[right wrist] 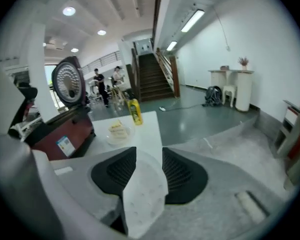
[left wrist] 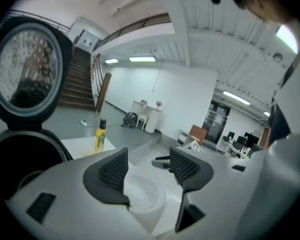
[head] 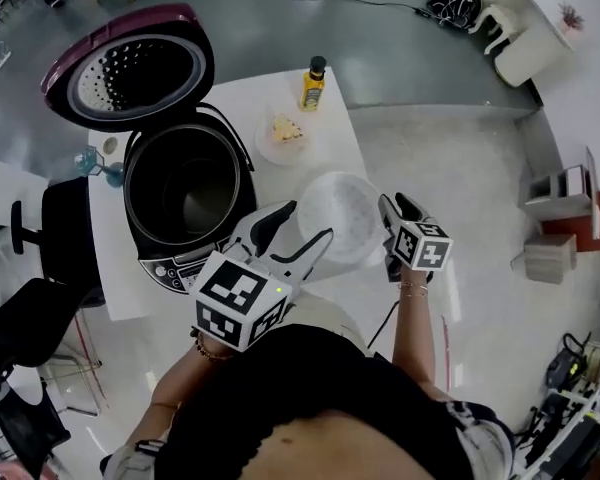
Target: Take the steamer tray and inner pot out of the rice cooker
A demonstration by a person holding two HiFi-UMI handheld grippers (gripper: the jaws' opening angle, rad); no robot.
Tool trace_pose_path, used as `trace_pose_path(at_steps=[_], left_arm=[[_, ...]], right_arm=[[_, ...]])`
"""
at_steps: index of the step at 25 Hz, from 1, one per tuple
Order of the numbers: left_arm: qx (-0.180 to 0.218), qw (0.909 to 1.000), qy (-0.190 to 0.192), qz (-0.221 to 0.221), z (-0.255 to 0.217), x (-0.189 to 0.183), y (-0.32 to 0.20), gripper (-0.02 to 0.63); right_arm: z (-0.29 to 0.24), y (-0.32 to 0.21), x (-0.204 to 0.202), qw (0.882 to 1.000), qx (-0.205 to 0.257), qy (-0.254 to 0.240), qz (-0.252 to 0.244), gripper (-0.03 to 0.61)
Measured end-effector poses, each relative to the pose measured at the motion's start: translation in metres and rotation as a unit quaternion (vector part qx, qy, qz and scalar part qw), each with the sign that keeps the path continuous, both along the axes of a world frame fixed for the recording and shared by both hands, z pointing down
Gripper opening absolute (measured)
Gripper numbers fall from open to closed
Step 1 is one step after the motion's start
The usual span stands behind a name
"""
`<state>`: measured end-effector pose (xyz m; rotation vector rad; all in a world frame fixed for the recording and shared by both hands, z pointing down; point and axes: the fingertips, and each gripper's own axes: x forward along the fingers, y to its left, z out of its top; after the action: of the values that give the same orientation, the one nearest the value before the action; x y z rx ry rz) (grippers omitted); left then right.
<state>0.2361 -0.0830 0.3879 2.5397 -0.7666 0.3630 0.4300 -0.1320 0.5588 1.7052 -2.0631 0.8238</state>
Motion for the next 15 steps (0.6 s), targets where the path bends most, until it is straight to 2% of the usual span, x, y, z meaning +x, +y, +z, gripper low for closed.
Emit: trace_pose_path(at_steps=[2, 3, 5, 8, 10, 12, 13, 14, 15], left_arm=[[0.051, 0.9975, 0.035, -0.034, -0.050, -0.030, -0.006, 0.241], [0.078, 0.9942, 0.038, -0.063, -0.069, -0.050, -0.012, 0.241], [0.119, 0.9830, 0.019, -0.138, -0.087, -0.100, -0.029, 0.242], [0.131, 0.9580, -0.053, -0.249, -0.072, -0.182, -0.054, 0.242], [0.125, 0.9359, -0.132, -0.302, -0.046, -0.233, -0.064, 0.241], [0.108, 0.9106, -0.228, -0.327, -0.011, -0.277, -0.067, 0.241], [0.089, 0.9036, -0.262, -0.327, 0.009, -0.292, -0.066, 0.241], [0.064, 0.9035, -0.279, -0.319, 0.027, -0.301, -0.064, 0.241], [0.036, 0.9087, -0.279, -0.308, 0.043, -0.306, -0.062, 0.242]], right_arm=[[-0.034, -0.015, -0.035, 0.997, 0.049, -0.011, -0.055, 0.146], [-0.050, -0.023, -0.055, 0.994, 0.069, -0.016, -0.084, 0.146], [-0.078, -0.037, -0.099, 0.984, 0.099, -0.004, -0.145, 0.149], [-0.105, -0.052, -0.172, 0.960, 0.120, 0.048, -0.250, 0.163], [-0.115, -0.058, -0.217, 0.943, 0.128, 0.062, -0.301, 0.178], [-0.120, -0.064, -0.255, 0.932, 0.128, 0.064, -0.332, 0.187], [-0.118, -0.066, -0.272, 0.928, 0.116, 0.070, -0.347, 0.190], [-0.112, -0.066, -0.285, 0.924, 0.095, 0.084, -0.361, 0.190], [-0.105, -0.068, -0.296, 0.918, 0.071, 0.106, -0.374, 0.190]])
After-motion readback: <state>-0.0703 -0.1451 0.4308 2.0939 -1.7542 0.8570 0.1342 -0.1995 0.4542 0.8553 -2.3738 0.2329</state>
